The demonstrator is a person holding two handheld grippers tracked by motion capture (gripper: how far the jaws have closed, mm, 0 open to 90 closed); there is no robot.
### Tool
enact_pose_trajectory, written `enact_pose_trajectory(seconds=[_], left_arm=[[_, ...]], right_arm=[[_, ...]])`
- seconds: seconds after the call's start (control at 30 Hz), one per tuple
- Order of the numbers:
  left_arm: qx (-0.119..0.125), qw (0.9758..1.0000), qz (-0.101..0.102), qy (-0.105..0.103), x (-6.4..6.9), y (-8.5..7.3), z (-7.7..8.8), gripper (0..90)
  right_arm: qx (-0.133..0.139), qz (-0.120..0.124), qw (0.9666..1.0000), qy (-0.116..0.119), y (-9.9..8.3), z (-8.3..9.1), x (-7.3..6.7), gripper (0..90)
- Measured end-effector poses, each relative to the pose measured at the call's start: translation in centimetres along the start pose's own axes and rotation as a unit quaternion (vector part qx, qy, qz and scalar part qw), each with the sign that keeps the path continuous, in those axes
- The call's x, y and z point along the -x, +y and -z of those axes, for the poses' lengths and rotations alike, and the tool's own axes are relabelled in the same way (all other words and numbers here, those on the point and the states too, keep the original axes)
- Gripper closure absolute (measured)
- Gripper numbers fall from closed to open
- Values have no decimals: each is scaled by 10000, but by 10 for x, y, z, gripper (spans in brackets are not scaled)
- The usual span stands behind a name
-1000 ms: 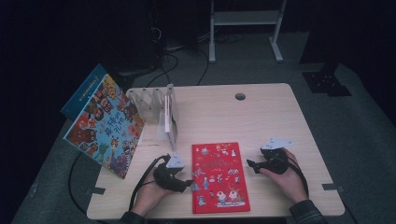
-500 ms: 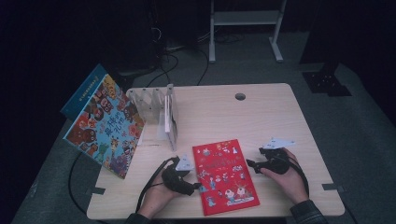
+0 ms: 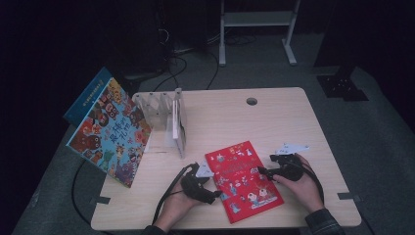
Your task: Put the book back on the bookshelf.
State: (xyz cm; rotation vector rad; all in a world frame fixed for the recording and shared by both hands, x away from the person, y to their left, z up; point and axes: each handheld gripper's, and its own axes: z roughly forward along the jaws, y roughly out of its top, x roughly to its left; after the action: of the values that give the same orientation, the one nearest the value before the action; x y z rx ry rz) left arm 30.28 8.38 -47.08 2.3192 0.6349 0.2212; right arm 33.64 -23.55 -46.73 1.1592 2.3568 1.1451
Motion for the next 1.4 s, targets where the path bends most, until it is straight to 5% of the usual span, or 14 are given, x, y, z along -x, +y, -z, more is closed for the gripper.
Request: enact_pose_trajectory(seconds=[0.07,0.17,0.63,0.93,1.4], left_arm=[[24,10000,45,-32,1,1,-4,215],[-11,9997,-249,60,8,1,-9,187],[-65,9998,-142,153,5,1,-10,104],[-64,9998,-122,155,2,-1,-10,76],[-23,9998,-165,105,1,-2,-10,77]], right_arm=[[-18,-4,10000,20,0,-1,1,271],[-84,15,9999,65,1,-2,3,287],[-245,-53,9989,388,2,-14,5,391],[-310,-276,9974,592,2,-17,3,380],[-397,-573,9955,639,5,-17,9,496]])
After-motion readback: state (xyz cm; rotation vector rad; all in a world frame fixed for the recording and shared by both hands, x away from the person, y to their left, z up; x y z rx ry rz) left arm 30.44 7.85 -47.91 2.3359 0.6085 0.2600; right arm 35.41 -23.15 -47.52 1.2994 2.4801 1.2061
